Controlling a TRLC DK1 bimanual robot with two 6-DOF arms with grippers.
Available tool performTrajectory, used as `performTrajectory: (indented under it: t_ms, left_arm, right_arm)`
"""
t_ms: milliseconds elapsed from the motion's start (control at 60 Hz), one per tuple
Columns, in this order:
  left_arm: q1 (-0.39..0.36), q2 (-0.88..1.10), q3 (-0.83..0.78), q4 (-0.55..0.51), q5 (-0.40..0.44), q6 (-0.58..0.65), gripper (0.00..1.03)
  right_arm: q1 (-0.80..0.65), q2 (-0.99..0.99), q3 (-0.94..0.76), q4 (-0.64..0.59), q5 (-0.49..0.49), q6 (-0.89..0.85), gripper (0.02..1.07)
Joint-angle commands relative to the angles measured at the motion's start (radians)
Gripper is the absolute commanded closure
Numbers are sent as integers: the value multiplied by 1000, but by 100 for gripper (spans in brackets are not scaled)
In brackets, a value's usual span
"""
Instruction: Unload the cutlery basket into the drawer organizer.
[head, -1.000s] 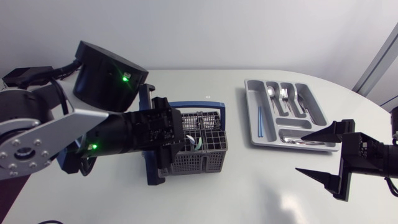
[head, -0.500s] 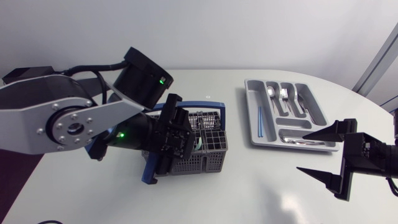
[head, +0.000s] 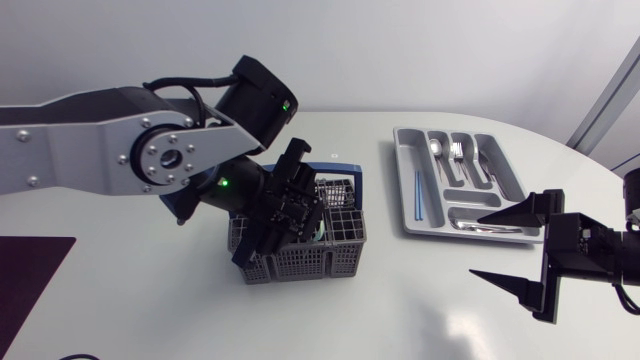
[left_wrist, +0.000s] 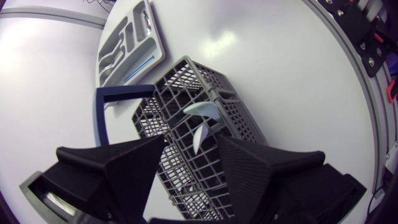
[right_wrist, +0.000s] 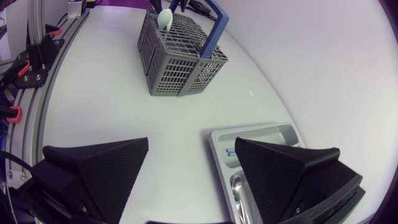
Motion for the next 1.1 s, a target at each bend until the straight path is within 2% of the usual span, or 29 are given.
performTrajectory:
  t_ms: [0,83,200,350,667,1083]
  left_arm:
    - [14,36,33,-17,-8,64,44]
    - [14,45,41,-17,-12,74,53]
    - [10,53,52,-16,-11,81,71]
    - [9,68,58,-16,-11,84,72]
    - [10,79,60,-16,-11,97,100]
    - [21,39,72,-16,-11,90,100]
  right_arm:
    - [14,-13,-20,-8,-7,14,7]
    - [28,-18,-22,-6,-7,23,7]
    - [49,-33,-31,-2,-7,40,7]
    - [60,-42,-39,0,-7,43,7]
    - [59,-42,-39,7,-6,43,7]
    - [62,-62,-46,9,-6,55,7]
